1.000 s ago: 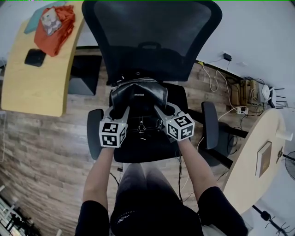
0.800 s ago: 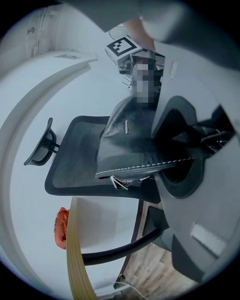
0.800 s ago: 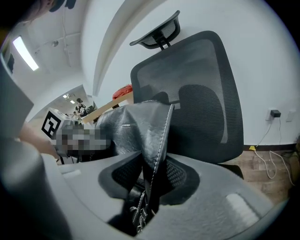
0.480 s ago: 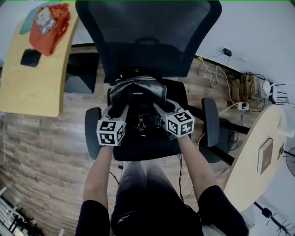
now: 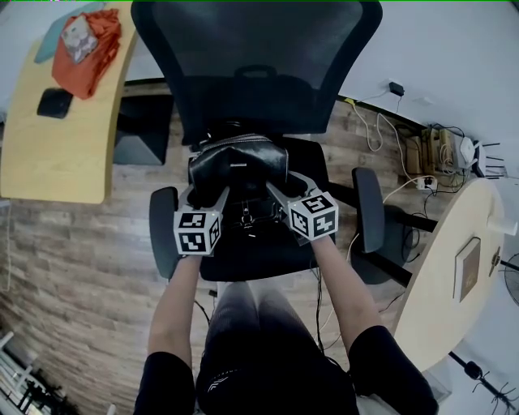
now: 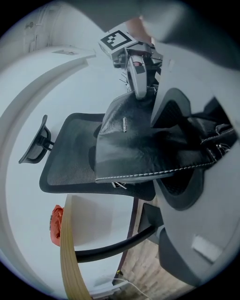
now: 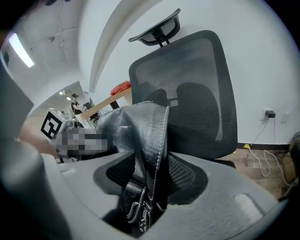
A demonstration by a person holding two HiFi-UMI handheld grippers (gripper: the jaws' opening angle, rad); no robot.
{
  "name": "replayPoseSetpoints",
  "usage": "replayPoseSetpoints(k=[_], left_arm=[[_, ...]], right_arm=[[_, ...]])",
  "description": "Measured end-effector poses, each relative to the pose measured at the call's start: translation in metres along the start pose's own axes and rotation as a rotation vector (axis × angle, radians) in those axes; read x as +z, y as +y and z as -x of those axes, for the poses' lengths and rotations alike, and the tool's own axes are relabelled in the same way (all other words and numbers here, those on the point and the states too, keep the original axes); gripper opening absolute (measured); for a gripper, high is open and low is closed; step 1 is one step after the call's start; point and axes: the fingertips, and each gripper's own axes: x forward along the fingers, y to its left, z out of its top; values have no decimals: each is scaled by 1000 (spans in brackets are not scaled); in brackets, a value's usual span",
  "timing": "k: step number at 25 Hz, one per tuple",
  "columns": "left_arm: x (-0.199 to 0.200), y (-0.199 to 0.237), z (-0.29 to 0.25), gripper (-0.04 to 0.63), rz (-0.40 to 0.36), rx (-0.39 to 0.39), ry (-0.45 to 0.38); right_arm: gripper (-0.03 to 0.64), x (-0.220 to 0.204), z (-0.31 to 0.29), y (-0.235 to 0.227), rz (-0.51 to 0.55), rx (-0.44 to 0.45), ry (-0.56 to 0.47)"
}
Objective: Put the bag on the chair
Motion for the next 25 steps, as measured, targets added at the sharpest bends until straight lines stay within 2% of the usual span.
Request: replayPoseSetpoints(k=[6,16,21,25], left_arm=[[0,3,10,333,27,47,-5],[-5,-3,36,336,32,87,-12],[2,-11,56,310,54,96,-48],[9,-24,75,238,75,81,-85]], right_arm=[[212,8,16,-2,3,-32,-36],[209,10,42,8,21,-41,-60],[203,10,58,14,5,-41,-83],[181,9,72,23,-8,-40,-96]])
